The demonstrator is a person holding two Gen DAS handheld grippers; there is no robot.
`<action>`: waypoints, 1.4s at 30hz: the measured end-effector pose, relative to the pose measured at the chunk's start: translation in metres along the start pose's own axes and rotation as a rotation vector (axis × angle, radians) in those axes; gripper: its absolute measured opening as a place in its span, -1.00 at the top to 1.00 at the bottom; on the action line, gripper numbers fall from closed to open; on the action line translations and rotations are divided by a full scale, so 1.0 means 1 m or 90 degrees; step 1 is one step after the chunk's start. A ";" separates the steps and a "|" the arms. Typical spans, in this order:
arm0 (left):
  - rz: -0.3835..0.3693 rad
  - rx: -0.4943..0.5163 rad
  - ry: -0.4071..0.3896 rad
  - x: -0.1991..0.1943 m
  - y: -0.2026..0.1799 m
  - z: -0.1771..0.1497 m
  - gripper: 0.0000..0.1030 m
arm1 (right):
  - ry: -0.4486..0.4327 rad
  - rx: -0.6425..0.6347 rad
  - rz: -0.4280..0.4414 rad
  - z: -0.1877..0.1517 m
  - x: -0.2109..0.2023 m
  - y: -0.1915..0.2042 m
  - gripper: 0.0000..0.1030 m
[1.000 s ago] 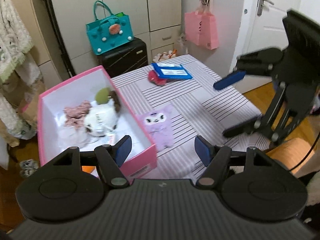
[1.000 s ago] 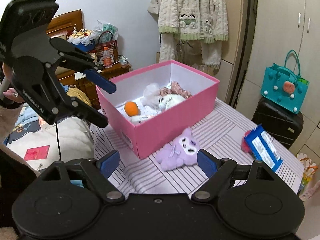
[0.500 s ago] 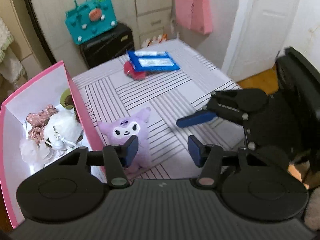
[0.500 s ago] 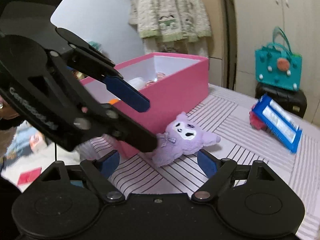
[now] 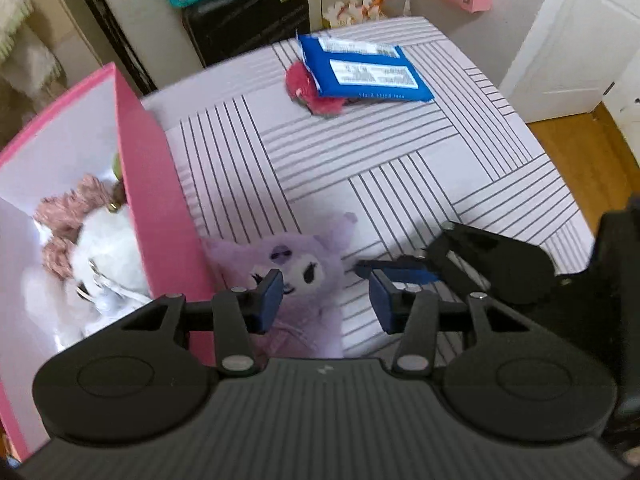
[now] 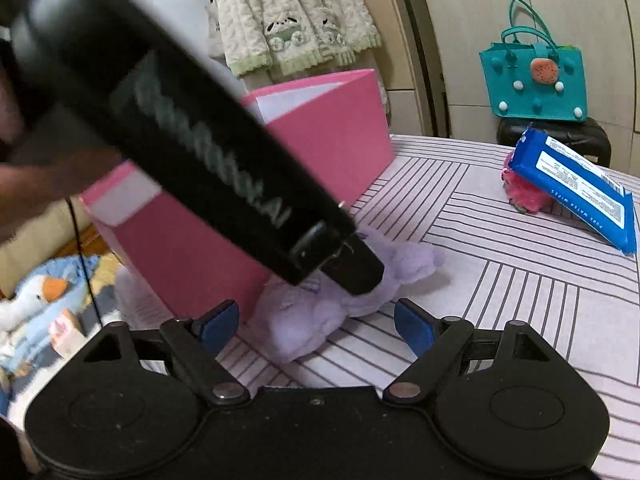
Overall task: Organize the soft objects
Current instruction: 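Close the left gripper on the purple Kuromi plush, then grip the purple plush with the right gripper while the left gripper keeps holding it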
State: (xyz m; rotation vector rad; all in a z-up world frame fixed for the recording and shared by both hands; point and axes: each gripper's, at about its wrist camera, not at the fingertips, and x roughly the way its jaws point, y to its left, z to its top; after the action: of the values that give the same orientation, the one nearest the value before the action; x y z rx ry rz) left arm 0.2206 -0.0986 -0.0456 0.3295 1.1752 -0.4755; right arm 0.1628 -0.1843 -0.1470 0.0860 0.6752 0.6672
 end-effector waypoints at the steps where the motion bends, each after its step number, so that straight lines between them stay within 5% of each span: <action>1: 0.001 -0.004 0.001 0.001 0.000 0.001 0.13 | 0.003 -0.008 -0.004 -0.001 0.003 0.001 -0.70; 3: 0.005 -0.005 0.000 0.002 0.001 0.001 0.17 | 0.008 -0.010 -0.004 -0.002 0.007 0.000 -0.69; 7: -0.009 -0.019 0.007 0.006 0.003 0.001 0.29 | 0.002 -0.004 -0.001 -0.003 0.010 -0.001 -0.36; 10: -0.021 -0.025 0.011 0.011 0.003 0.001 0.30 | 0.001 -0.017 0.003 -0.004 0.010 0.000 0.35; 14: -0.039 -0.040 -0.011 0.011 0.003 -0.002 0.29 | -0.003 -0.034 0.007 -0.005 0.003 -0.003 0.45; 27: -0.086 -0.070 -0.073 0.026 -0.012 0.004 0.16 | 0.060 0.001 0.007 -0.011 -0.042 -0.042 0.40; 30: -0.088 -0.088 -0.088 0.031 -0.014 0.004 0.03 | 0.065 -0.021 -0.008 -0.011 -0.044 -0.044 0.27; 35: -0.085 -0.123 -0.116 0.039 -0.016 0.000 -0.08 | 0.052 -0.049 -0.067 -0.014 -0.045 -0.039 -0.42; 42: -0.054 -0.154 -0.164 0.039 -0.023 -0.013 -0.11 | -0.011 0.027 -0.093 -0.023 -0.043 -0.033 -0.48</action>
State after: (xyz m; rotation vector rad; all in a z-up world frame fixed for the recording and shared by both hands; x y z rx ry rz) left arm 0.2106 -0.1195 -0.0870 0.0090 0.9853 -0.4304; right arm 0.1421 -0.2394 -0.1503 0.0817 0.6719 0.5118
